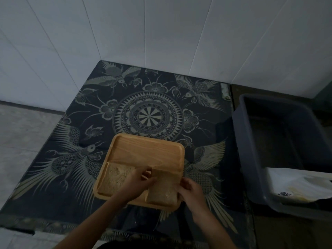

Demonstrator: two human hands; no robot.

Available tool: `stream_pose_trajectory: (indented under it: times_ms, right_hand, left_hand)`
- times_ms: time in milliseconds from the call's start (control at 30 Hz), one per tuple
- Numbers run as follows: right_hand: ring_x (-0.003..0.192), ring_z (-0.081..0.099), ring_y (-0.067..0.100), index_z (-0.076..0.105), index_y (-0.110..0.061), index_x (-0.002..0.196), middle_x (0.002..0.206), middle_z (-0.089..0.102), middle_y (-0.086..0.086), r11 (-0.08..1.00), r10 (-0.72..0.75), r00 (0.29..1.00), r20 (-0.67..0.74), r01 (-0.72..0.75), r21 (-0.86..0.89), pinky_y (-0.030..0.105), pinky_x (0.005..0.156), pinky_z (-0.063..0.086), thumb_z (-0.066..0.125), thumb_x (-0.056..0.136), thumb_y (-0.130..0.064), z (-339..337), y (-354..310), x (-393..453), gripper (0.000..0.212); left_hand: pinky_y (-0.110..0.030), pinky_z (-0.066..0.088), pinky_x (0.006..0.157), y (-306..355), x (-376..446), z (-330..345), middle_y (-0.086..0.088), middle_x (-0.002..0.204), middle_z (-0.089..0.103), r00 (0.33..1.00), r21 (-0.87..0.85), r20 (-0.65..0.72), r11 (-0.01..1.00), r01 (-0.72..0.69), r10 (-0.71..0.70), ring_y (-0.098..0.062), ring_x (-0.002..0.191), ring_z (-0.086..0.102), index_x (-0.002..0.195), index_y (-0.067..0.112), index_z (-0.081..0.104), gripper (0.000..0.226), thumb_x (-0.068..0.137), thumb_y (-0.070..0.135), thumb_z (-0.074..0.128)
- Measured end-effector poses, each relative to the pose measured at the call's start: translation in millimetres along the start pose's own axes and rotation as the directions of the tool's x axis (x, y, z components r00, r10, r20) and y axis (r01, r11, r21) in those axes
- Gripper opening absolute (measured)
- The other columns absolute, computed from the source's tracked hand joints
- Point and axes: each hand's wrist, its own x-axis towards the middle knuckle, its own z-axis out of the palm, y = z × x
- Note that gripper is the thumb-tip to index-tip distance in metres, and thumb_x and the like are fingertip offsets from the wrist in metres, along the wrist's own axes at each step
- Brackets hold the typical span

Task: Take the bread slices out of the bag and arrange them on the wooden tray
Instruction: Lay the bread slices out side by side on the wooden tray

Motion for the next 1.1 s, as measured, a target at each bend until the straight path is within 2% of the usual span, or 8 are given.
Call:
stream_pose_trajectory:
  times_ms: [267, 433, 533, 633, 733, 833, 1000, 1100]
  right_hand:
    - [0.102, 0.075, 0.011, 0.079, -0.033, 0.109, 0.108, 0.081, -0.007, 0.993, -0.115, 0.988, 0.101, 0.115, -0.001, 0.029, 0.085, 0.061, 0.080, 0.088, -0.028, -11, -34, -3, 0.021]
    - [0.104, 0.076, 0.013, 0.077, -0.025, 0.113, 0.112, 0.081, -0.002, 0.991, -0.035, 0.981, 0.189, 0.010, 0.136, 0.029, 0.085, 0.059, 0.078, 0.091, -0.021, -1, -47, 2, 0.023]
    - [0.112, 0.071, 0.017, 0.070, -0.022, 0.128, 0.116, 0.079, 0.000, 0.977, -0.004, 0.976, 0.219, -0.043, 0.208, 0.035, 0.096, 0.054, 0.080, 0.088, -0.027, 11, -45, 5, 0.042]
    - [0.119, 0.070, 0.021, 0.064, -0.021, 0.134, 0.125, 0.077, 0.003, 0.915, 0.017, 0.960, 0.279, -0.127, 0.383, 0.039, 0.098, 0.054, 0.084, 0.084, -0.033, 26, -43, 6, 0.055]
    - [0.109, 0.076, 0.028, 0.063, -0.009, 0.129, 0.129, 0.073, 0.019, 0.777, 0.064, 0.952, 0.299, -0.236, 0.583, 0.042, 0.084, 0.063, 0.082, 0.075, -0.015, 41, -44, 7, 0.058]
    - [0.100, 0.079, 0.029, 0.065, -0.004, 0.123, 0.116, 0.078, 0.019, 0.703, 0.019, 0.941, 0.339, -0.253, 0.665, 0.044, 0.079, 0.065, 0.082, 0.076, -0.005, 48, -48, 5, 0.050]
    - [0.106, 0.077, 0.028, 0.066, -0.010, 0.127, 0.120, 0.077, 0.015, 0.782, -0.063, 0.946, 0.318, -0.151, 0.605, 0.049, 0.081, 0.062, 0.072, 0.089, -0.007, 44, -62, -1, 0.039]
    - [0.089, 0.078, 0.023, 0.066, -0.013, 0.127, 0.103, 0.079, 0.009, 0.846, -0.133, 0.943, 0.304, -0.051, 0.530, 0.048, 0.075, 0.062, 0.063, 0.097, -0.009, 37, -75, -5, 0.030]
  left_hand:
    - [-0.031, 0.063, 0.079, 21, -13, -27, -0.006, 0.110, 0.071, 0.993, -0.142, 0.065, 0.985, -0.093, 0.103, -0.017, 0.099, 0.074, 0.107, 0.016, 0.065, 0.011, 0.097, 0.018, 0.065]
    - [-0.034, 0.064, 0.081, 42, -20, -43, -0.002, 0.106, 0.073, 0.981, -0.180, 0.033, 0.967, -0.182, 0.190, -0.018, 0.099, 0.073, 0.104, 0.018, 0.067, 0.010, 0.097, 0.012, 0.065]
    - [-0.029, 0.063, 0.077, 52, -21, -50, 0.006, 0.106, 0.073, 0.972, -0.204, 0.017, 0.952, -0.228, 0.236, -0.017, 0.099, 0.073, 0.104, 0.015, 0.066, 0.009, 0.097, 0.010, 0.065]
    - [-0.026, 0.062, 0.076, 59, -22, -55, -0.001, 0.107, 0.074, 0.967, -0.289, -0.024, 0.924, -0.250, 0.254, -0.020, 0.099, 0.074, 0.108, 0.014, 0.067, 0.013, 0.096, 0.007, 0.065]
    - [-0.034, 0.064, 0.081, 63, -21, -59, -0.009, 0.108, 0.074, 0.964, -0.373, -0.061, 0.890, -0.263, 0.259, -0.025, 0.100, 0.074, 0.109, 0.014, 0.067, 0.014, 0.096, 0.010, 0.066]
    - [-0.038, 0.064, 0.084, 60, -21, -59, -0.010, 0.108, 0.073, 0.964, -0.425, -0.077, 0.867, -0.261, 0.253, -0.029, 0.101, 0.074, 0.110, 0.012, 0.067, 0.015, 0.094, 0.014, 0.067]
    - [-0.042, 0.061, 0.091, 46, -22, -63, -0.015, 0.114, 0.073, 0.974, -0.513, -0.034, 0.832, -0.211, 0.225, -0.032, 0.109, 0.071, 0.114, 0.010, 0.065, 0.025, 0.093, 0.021, 0.071]
    - [-0.037, 0.060, 0.092, 41, -25, -67, -0.014, 0.117, 0.073, 0.977, -0.568, 0.050, 0.810, -0.144, 0.209, -0.030, 0.113, 0.071, 0.116, 0.013, 0.066, 0.033, 0.090, 0.031, 0.074]
